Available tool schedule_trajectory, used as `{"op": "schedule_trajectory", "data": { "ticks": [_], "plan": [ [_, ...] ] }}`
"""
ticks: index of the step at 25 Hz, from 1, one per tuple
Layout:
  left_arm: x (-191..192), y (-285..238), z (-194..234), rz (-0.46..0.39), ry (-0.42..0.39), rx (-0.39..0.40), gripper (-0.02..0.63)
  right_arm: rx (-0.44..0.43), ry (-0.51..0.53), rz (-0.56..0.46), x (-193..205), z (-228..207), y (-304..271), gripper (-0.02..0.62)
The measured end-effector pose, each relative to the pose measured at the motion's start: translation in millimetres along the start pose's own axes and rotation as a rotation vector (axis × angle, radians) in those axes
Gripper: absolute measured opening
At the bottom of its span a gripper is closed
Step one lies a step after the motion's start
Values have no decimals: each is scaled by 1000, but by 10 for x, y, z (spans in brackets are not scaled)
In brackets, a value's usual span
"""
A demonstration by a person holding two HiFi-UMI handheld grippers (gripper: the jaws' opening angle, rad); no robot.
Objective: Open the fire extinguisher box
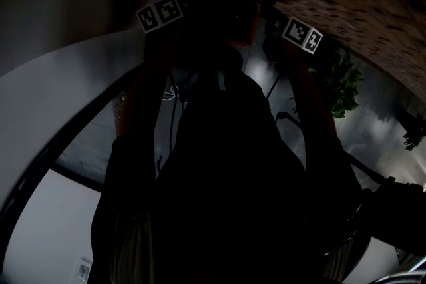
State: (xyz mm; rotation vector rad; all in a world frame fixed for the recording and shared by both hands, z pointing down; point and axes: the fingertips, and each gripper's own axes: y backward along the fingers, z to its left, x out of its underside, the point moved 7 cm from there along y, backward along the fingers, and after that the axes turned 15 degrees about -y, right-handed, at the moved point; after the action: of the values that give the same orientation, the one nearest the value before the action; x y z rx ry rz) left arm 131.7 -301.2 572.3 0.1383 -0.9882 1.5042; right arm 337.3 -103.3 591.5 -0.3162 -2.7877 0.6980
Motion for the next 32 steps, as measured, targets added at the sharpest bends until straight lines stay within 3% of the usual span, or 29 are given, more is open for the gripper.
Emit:
{"op": "schedule_trajectory", "data": {
  "ticks": [29, 32],
  "plan": [
    [-117, -105, -4, 11, -20, 6, 149, -9, -3, 16, -94, 64, -174, -2],
    [-98, -72, -13, 32, -49, -7, 149, -9, -16, 14, -92, 47, -180, -2]
  ]
}}
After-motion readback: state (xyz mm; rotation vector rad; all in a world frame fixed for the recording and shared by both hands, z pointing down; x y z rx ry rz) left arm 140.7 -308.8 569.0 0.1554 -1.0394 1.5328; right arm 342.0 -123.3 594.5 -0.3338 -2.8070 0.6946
